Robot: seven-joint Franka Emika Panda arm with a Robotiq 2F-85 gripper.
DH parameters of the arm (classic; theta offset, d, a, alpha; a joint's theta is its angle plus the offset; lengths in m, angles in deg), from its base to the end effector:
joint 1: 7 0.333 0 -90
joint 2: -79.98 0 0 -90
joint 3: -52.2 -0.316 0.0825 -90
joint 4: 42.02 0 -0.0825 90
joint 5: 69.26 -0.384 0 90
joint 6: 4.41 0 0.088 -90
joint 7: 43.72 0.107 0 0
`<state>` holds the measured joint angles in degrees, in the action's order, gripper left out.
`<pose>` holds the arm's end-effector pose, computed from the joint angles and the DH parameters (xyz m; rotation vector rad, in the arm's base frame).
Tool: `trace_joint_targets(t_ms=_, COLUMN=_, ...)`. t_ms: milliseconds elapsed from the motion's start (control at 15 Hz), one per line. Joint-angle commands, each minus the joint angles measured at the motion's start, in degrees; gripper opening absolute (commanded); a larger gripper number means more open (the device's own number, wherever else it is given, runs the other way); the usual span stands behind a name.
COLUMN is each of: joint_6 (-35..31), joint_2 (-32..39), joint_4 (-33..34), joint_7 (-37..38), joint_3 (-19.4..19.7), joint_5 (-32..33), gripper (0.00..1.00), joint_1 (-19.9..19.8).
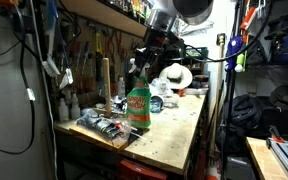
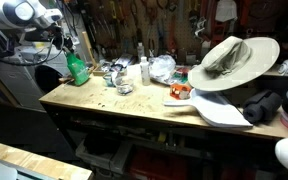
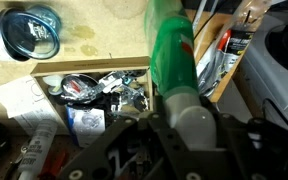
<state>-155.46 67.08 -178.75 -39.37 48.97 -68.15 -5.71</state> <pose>0.5004 0.0409 0.4591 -3.0427 -0.0293 -0.7369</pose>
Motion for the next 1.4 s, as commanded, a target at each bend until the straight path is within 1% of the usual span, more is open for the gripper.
trace_joint_targets(t_ms=0, joint_6=-3.0, joint_2=0.8, joint_4=1.0, joint_7=-0.1, joint_3=0.1, joint_5=-0.3, gripper=0.13, joint_1=0.2)
trace_joint_targets(t_ms=67, joint_6=-1.3, joint_2=0.9, joint_4=0.2, joint_7=-0.1, joint_3=0.1, joint_5=-0.1, gripper=0.38, joint_1=0.1)
trace_joint_targets(t_ms=467, joint_6=-2.0, joint_2=1.5, joint_4=0.4, joint_7=-0.2, joint_3=0.2, joint_5=-0.1, gripper=0.38, joint_1=0.1)
trace_joint_targets(t_ms=533, joint_6=-2.0, joint_2=1.5, joint_4=0.4, joint_7=-0.2, joint_3=0.2, joint_5=-0.1, gripper=0.13, joint_1=0.1)
trace_joint_targets(t_ms=600, joint_6=-1.2, joint_2=2.0, joint_4=0.7, joint_7=-0.4, joint_3=0.1, joint_5=0.2, gripper=0.13, joint_1=0.1)
trace_joint_targets(t_ms=867, joint_6=-2.6, joint_2=5.6, joint_4=3.3, joint_7=0.1, joint_3=0.0, joint_5=-0.4, gripper=0.13, joint_1=0.4)
trace_joint_targets(t_ms=1333, joint_6=-2.6, joint_2=8.7, joint_4=7.4, joint_7=0.0, joint_3=0.0, joint_5=-0.6, gripper=0.13, joint_1=0.7)
